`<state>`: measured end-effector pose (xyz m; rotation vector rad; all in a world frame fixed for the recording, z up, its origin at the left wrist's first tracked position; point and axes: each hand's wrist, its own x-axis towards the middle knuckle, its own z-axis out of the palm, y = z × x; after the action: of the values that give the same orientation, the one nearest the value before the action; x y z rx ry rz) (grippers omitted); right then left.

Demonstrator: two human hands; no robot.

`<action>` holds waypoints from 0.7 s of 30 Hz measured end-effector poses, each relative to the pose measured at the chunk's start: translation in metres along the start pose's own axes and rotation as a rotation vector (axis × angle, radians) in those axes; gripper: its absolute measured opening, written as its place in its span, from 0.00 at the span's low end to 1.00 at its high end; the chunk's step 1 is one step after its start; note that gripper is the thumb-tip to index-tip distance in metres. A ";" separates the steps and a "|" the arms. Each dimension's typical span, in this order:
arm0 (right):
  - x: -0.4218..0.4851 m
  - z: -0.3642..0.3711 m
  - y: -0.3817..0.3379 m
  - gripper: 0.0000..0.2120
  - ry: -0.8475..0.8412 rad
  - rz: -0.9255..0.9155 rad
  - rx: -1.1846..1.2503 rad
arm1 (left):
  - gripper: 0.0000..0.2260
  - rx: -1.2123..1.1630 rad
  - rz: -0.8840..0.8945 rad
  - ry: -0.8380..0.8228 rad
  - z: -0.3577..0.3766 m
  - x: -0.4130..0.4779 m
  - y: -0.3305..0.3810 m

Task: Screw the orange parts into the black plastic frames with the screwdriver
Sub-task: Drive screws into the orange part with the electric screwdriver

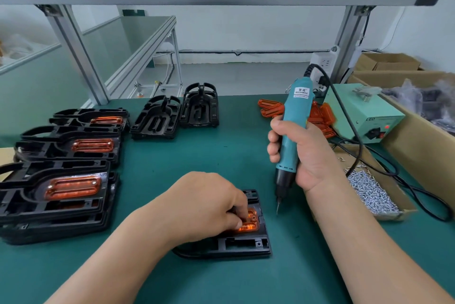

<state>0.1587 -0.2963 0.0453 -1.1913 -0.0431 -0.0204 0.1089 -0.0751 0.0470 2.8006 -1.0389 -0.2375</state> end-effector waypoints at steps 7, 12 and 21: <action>0.002 -0.001 0.001 0.05 0.095 -0.001 0.120 | 0.10 -0.039 0.000 0.020 0.002 -0.001 -0.001; 0.005 -0.001 0.002 0.05 0.172 -0.012 0.203 | 0.05 -0.701 -0.130 0.147 -0.007 -0.002 -0.012; 0.003 0.003 -0.001 0.05 0.210 -0.050 0.343 | 0.11 -1.502 -0.295 0.113 -0.012 0.001 -0.017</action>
<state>0.1612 -0.2941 0.0474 -0.8402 0.1047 -0.1750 0.1229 -0.0623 0.0552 1.5004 -0.1499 -0.5674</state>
